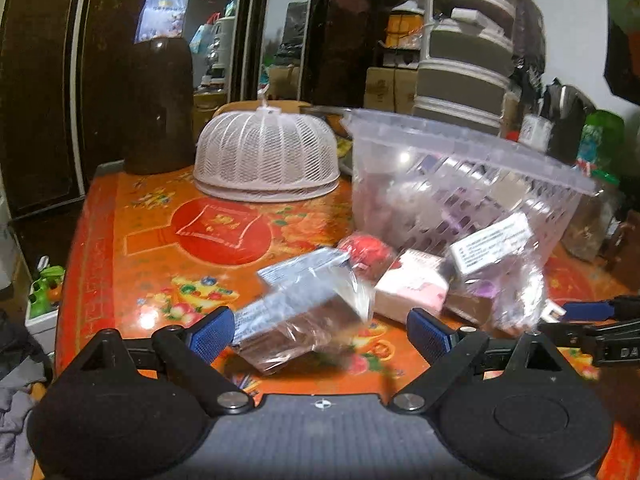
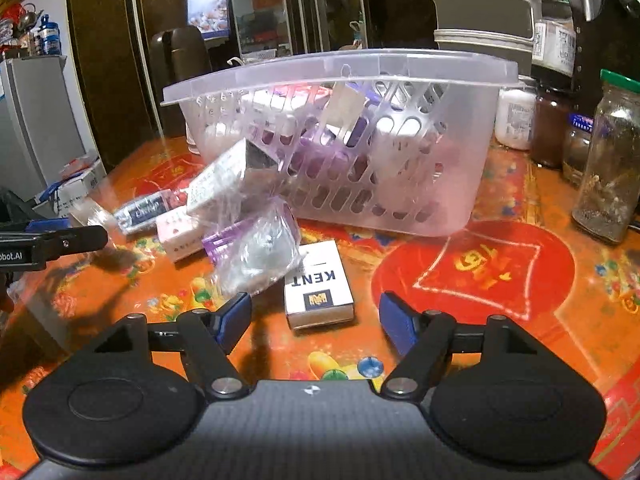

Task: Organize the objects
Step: 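Grasp a blue-and-white box with the left tool while the right tool grasps the KENT pack, then carry both items into the basket and open both tools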

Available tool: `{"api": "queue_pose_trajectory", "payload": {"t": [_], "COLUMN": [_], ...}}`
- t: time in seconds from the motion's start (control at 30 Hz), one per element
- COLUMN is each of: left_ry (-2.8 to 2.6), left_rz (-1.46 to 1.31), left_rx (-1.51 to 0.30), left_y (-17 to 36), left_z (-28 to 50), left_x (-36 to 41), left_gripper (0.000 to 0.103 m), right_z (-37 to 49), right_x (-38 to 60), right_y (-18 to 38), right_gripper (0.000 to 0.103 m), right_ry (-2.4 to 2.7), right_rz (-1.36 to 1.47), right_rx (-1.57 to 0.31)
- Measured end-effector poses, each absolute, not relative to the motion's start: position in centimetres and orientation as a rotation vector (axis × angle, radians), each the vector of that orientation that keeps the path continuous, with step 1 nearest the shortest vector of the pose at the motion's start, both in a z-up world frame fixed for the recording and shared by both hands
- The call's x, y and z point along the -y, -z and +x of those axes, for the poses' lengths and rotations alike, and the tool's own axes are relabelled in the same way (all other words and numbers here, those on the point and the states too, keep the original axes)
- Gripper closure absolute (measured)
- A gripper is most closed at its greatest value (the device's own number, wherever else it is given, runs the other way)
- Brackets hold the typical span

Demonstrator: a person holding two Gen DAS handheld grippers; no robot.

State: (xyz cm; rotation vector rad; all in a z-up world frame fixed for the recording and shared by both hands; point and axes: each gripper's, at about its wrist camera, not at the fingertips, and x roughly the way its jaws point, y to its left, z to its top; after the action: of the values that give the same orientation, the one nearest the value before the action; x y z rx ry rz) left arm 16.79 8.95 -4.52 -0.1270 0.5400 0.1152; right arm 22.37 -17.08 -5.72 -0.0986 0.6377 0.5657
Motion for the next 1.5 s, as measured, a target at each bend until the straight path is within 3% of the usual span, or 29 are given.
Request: {"api": "queue_pose_trajectory", "payload": {"t": [0.1,0.2,0.27,0.3,0.33,0.47,1.27,1.5], "left_ry": [-0.1,-0.096,-0.091,-0.083,-0.078,-0.061,0.075,0.175], "left_rz": [-0.176,-0.193,-0.204,-0.215,-0.228,-0.241,-0.198,-0.25], "left_rx": [-0.568,-0.574,-0.588,-0.595,-0.602,-0.607,-0.525,-0.396], "left_y": [4.9,5.1,5.3,5.4,5.5,5.6,3.6,-2.2], "left_z": [17.2,17.3,17.6,17.6,17.7,17.5,15.1,16.1], "left_x": [-9.7,-10.2,-10.4,-10.5,-10.6,-10.3,-6.1,-5.5], "left_gripper": [0.008,0.009,0.017,0.027,0.038,0.06,0.061,0.061], "right_z": [22.2,22.2,22.1,22.1,22.1,22.3,20.7,18.3], "right_x": [17.0,17.0,17.1,17.2,17.3,17.7,19.9,21.7], "right_y": [5.8,5.8,5.8,5.8,5.8,5.8,5.2,-1.2], "right_gripper": [0.034,0.046,0.059,0.063,0.063,0.063,0.063,0.063], "right_ry": [-0.562,-0.556,-0.551,-0.554,-0.555,-0.56,-0.491,-0.521], "right_rz": [-0.109,-0.109,-0.107,-0.103,-0.097,-0.071,0.003,0.043], "right_rx": [-0.633,-0.625,-0.617,-0.616,-0.616,-0.616,-0.523,-0.392]}}
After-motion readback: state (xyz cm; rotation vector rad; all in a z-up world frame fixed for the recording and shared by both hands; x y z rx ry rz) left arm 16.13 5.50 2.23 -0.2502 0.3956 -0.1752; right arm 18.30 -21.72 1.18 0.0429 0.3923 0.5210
